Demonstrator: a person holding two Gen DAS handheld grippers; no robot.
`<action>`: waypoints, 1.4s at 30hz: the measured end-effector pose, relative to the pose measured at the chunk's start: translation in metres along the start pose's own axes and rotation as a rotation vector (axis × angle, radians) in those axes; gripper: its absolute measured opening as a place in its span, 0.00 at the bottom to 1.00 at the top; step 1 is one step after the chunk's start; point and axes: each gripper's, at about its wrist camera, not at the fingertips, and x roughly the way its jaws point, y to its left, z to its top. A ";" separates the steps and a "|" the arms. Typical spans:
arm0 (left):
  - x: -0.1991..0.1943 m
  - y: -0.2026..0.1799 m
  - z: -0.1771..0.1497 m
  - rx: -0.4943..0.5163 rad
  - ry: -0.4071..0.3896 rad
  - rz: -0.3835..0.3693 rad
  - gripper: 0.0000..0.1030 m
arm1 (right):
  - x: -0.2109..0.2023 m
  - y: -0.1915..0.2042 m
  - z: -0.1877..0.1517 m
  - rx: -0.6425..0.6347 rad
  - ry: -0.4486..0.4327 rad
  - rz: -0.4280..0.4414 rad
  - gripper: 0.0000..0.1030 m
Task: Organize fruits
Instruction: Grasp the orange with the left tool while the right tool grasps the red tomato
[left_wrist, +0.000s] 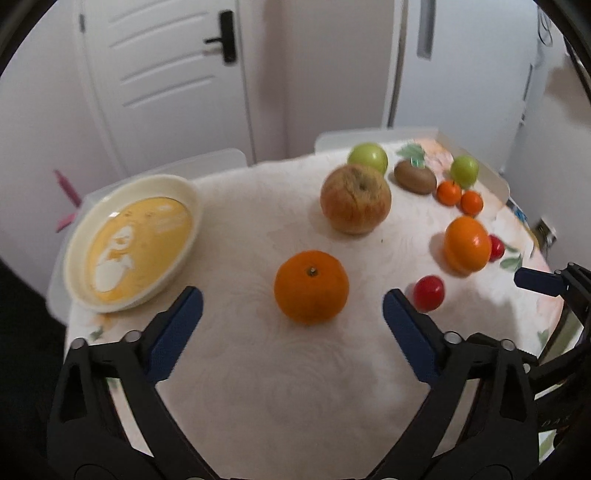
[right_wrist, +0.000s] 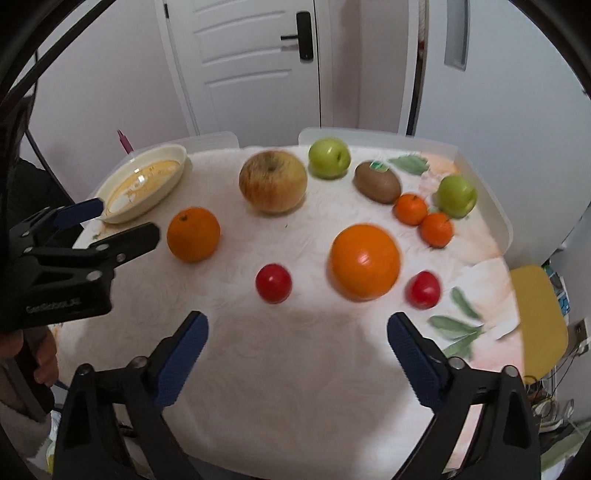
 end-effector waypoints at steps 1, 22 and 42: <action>0.008 0.001 0.000 0.013 0.013 -0.013 0.94 | 0.006 0.002 -0.001 0.010 0.005 -0.004 0.90; 0.067 -0.002 0.000 0.120 0.105 -0.155 0.62 | 0.057 0.023 -0.004 0.094 0.030 -0.078 0.60; 0.054 0.008 -0.016 0.049 0.104 -0.053 0.61 | 0.067 0.022 0.014 0.014 0.011 -0.049 0.29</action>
